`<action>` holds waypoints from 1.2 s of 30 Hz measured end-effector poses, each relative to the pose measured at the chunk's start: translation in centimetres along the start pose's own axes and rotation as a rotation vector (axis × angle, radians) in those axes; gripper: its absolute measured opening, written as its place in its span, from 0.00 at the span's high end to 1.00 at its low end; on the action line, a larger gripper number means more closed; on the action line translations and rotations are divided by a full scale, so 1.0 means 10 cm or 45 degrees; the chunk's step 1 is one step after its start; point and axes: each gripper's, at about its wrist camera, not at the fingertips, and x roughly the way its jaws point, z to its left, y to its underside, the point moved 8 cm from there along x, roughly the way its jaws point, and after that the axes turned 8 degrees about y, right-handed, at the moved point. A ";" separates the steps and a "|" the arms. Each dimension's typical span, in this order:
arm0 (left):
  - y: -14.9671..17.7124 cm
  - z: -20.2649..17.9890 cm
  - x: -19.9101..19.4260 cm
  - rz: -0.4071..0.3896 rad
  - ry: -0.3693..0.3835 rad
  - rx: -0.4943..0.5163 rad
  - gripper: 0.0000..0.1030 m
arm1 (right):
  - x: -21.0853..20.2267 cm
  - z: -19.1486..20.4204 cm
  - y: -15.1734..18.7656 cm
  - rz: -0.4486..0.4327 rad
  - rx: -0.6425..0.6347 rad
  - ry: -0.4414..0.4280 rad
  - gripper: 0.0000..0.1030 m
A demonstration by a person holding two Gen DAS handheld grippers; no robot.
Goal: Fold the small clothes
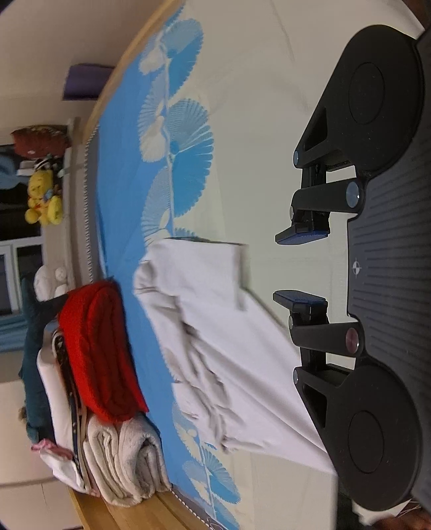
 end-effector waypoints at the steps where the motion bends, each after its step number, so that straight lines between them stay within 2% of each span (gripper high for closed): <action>1: 0.11 0.11 -0.05 0.027 -0.030 -0.011 0.96 | -0.04 0.02 0.01 -0.013 -0.007 -0.012 0.70; 4: 0.38 0.44 -0.18 0.107 -0.138 -0.048 0.96 | -0.13 0.04 0.05 -0.023 -0.009 -0.035 0.69; 7: 0.39 0.60 -0.30 0.146 -0.178 -0.068 0.94 | -0.18 0.03 0.07 -0.014 0.011 -0.034 0.69; 10: 0.09 0.63 -0.58 0.047 -0.178 -0.072 0.87 | -0.20 0.00 0.09 0.003 0.046 -0.023 0.68; 12: -0.19 0.58 -0.81 -0.053 -0.158 -0.051 0.74 | -0.18 -0.02 0.11 0.029 0.072 -0.033 0.68; 14: -0.47 0.50 -1.02 -0.148 -0.059 -0.034 0.52 | -0.18 -0.03 0.12 0.043 0.071 -0.024 0.67; 16: -0.61 0.40 -1.20 -0.232 0.021 0.031 0.41 | -0.17 -0.02 0.14 0.045 0.057 -0.013 0.66; 19: -0.78 0.30 -1.39 -0.347 0.060 0.196 0.35 | -0.15 -0.02 0.15 0.048 0.043 0.002 0.63; 21: -0.80 0.24 -1.29 -0.373 0.094 0.231 0.34 | -0.13 -0.01 0.17 0.058 0.040 0.010 0.61; 23: -0.71 0.25 -1.12 -0.358 0.139 0.199 0.34 | -0.08 -0.02 0.18 0.081 0.044 0.013 0.61; 25: -0.50 0.30 -0.76 -0.270 0.191 0.151 0.35 | -0.02 -0.02 0.20 0.105 0.043 0.022 0.61; 27: -0.25 0.37 -0.31 0.018 0.215 0.039 0.44 | 0.05 -0.04 0.19 0.128 0.038 0.032 0.61; 28: -0.18 0.39 -0.20 0.102 0.254 -0.027 0.45 | 0.09 -0.04 0.17 0.140 0.036 0.038 0.61; 29: -0.17 0.40 -0.15 0.138 0.283 -0.059 0.45 | 0.13 -0.05 0.13 0.149 0.037 0.041 0.61; 33: -0.27 0.46 -0.03 0.136 0.213 -0.015 0.45 | 0.35 -0.10 -0.09 0.163 0.066 0.042 0.61; 36: -0.26 0.56 0.07 0.156 0.221 -0.101 0.43 | 0.62 -0.09 -0.17 0.192 0.033 0.058 0.60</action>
